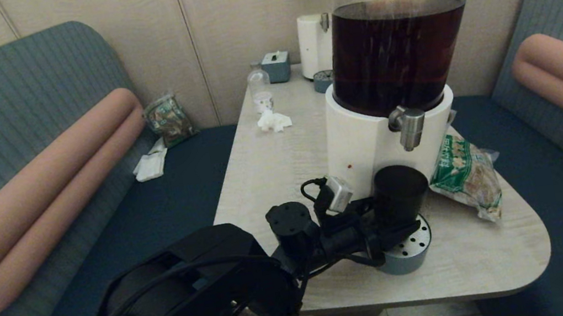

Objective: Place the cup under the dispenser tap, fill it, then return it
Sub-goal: Place it under the water dispenser

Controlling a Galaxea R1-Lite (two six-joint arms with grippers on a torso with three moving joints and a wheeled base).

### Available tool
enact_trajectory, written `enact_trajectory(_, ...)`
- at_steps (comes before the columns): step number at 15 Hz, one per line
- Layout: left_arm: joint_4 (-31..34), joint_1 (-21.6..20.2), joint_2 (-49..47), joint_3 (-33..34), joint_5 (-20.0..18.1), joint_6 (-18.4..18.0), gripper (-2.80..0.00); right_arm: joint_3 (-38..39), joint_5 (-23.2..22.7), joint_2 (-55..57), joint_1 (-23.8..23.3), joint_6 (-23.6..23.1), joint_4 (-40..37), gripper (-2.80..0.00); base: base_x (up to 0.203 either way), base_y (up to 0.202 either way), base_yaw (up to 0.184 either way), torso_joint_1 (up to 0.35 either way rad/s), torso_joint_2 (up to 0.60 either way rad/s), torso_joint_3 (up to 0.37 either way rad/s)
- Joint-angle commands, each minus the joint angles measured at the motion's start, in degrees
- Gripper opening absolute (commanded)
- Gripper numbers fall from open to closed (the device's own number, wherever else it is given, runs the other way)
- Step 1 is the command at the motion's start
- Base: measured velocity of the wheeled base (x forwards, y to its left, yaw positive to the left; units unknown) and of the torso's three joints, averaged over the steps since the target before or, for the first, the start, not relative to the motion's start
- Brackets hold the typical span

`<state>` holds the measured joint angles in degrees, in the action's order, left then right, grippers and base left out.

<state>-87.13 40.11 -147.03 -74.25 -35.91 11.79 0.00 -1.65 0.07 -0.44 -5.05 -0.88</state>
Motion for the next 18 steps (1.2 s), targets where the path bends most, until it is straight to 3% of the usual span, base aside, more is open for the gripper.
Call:
enact_trajectory(1,-0.5,0.1,0.0,-0.1,-0.2,0.1,0.00,0.0,0.0,0.0,0.0,0.0,0.0,-2.80,0.000,0.000,0.000,0.000,0.00,0.000)
enact_trajectory(18,-0.5,-0.1,6.9,9.7,-0.8,-0.2,0.00,0.0,0.0,0.0,0.0,0.0,0.0,-2.80,0.000,0.000,0.000,0.000,0.00,0.000)
